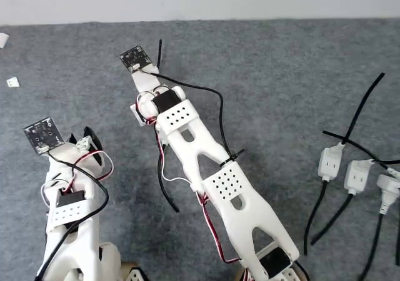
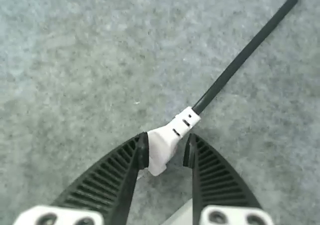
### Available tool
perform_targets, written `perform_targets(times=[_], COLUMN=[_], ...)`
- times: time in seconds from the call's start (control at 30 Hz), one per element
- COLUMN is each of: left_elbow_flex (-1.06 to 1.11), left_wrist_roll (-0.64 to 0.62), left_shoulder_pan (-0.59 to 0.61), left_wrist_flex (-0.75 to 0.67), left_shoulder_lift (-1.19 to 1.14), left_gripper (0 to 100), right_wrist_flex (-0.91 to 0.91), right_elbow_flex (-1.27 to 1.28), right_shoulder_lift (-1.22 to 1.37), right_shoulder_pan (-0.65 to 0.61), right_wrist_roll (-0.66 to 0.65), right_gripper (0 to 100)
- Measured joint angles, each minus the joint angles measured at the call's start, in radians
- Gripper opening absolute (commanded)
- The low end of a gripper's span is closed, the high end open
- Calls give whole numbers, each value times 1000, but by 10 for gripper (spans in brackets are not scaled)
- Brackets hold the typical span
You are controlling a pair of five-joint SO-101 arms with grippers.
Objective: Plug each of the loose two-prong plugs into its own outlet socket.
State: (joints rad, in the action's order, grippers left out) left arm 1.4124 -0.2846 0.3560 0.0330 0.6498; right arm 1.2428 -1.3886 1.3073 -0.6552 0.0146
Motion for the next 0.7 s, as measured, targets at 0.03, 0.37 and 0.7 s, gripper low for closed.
perform_targets(times=[0.03, 0.37, 0.7], left_elbow_flex=[0, 0, 0], left_wrist_roll=[0, 0, 0], left_shoulder_pan=[0, 0, 0], left_wrist_flex=[0, 0, 0], left_shoulder_lift=[0, 0, 0], left_gripper=[122, 122, 122], right_wrist_flex=[8, 94, 157], right_elbow_flex=[-2, -14, -34], right_shoulder_lift=[0, -3, -5], right_shoulder_pan=[0, -21, -77], right_wrist_roll=[-2, -34, -60], right_gripper=[136, 132, 76])
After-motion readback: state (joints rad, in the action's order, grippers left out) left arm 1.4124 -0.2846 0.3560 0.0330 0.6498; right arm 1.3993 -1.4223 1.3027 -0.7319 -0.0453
